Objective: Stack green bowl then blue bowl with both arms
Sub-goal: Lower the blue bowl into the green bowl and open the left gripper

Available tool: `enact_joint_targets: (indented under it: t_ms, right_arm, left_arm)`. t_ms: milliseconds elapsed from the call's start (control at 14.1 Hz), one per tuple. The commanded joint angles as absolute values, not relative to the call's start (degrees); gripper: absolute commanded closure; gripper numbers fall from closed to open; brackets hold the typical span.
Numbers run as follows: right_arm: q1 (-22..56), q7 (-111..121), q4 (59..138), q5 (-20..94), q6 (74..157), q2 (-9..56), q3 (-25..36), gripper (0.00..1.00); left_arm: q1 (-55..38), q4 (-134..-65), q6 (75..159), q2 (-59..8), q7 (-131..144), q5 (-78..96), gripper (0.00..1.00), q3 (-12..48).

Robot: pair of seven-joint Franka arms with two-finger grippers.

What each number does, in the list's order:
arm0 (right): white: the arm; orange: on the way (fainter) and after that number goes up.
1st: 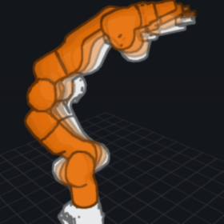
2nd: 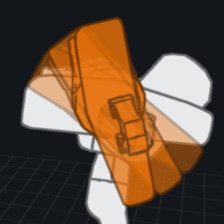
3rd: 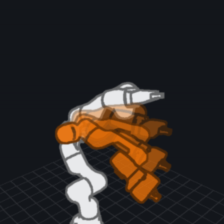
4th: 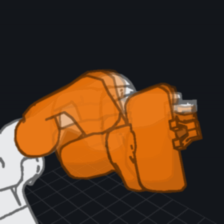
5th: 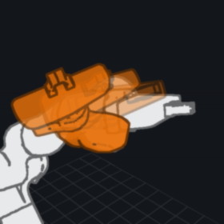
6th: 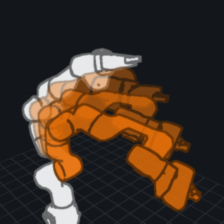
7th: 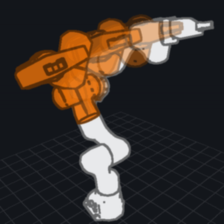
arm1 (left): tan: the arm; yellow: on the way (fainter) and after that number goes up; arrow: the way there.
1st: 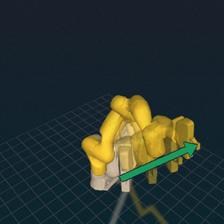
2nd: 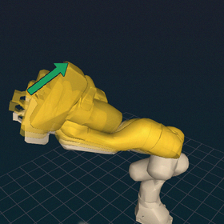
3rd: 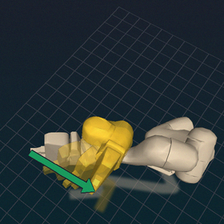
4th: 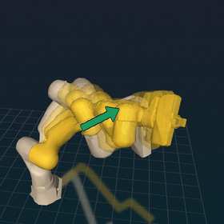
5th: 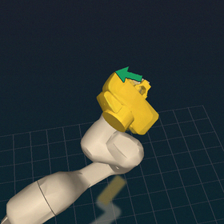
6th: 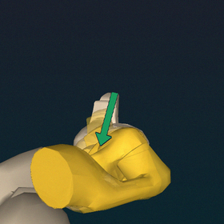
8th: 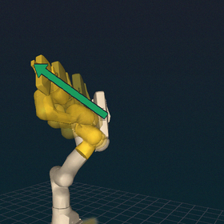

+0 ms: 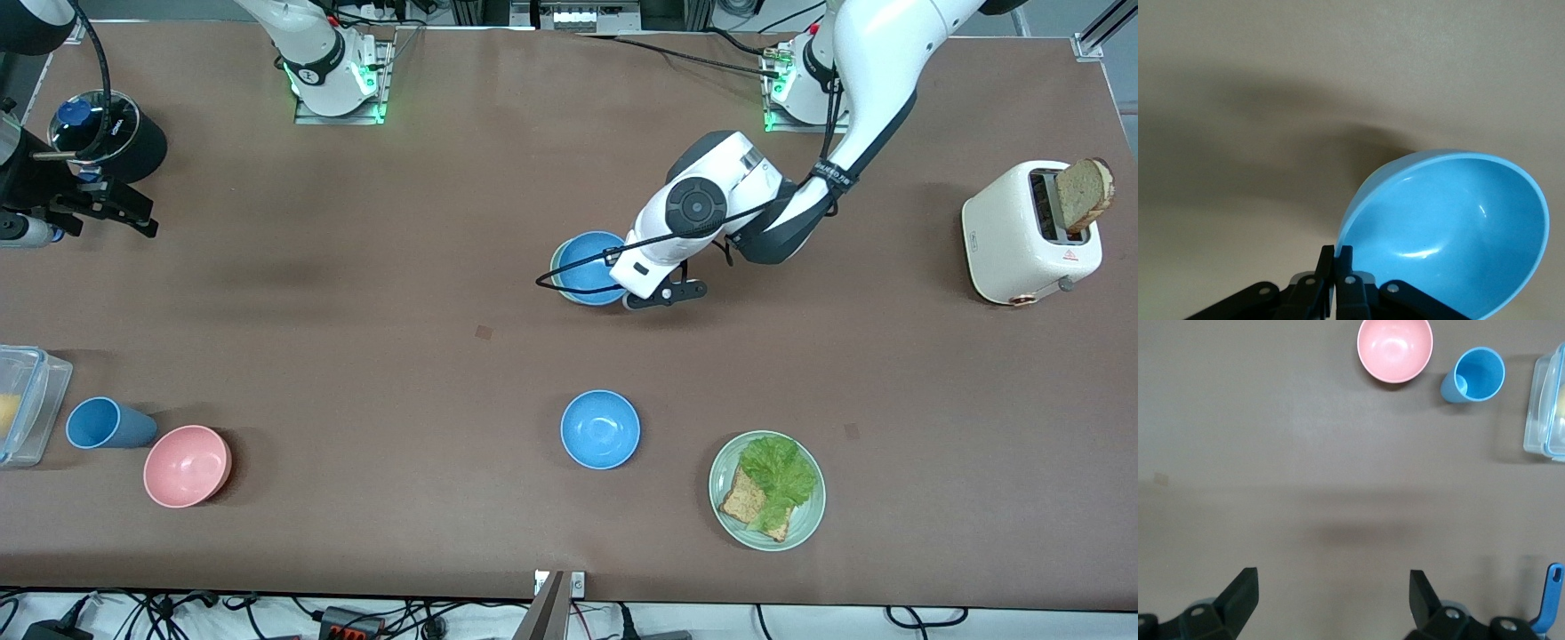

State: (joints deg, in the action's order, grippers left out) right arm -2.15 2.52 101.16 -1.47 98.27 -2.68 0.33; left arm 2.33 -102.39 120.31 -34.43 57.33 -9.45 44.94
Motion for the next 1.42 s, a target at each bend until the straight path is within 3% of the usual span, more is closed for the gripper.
enact_joint_targets:
  t_ms: [0,853,924,995,1350]
  right_arm:
    - [-2.6,2.2,100.5,-1.1,97.3,-3.1,0.1,0.0]
    - [-2.6,1.1,100.5,-1.1,97.9,-2.9,0.1,0.0]
    - [-2.6,1.1,100.5,-1.2,97.8,-2.9,0.1,0.0]
    - [-2.6,1.1,100.5,-1.2,97.8,-2.9,0.1,0.0]
    - [-2.5,1.1,100.5,-1.8,97.8,-3.0,0.1,0.0]
  left_arm:
    - [1.3,-101.3,121.0,-36.1,58.8,-11.3,1.0,44.6]
    - [-1.0,-101.6,120.9,-37.3,61.2,-12.9,1.0,44.6]
    - [-1.0,-101.5,120.9,-37.3,61.6,-12.8,0.93,44.6]
    - [-0.6,-101.5,120.6,-37.3,63.1,-12.8,0.81,44.7]
    - [3.2,-100.1,116.7,-35.6,63.4,-12.1,0.67,46.1]
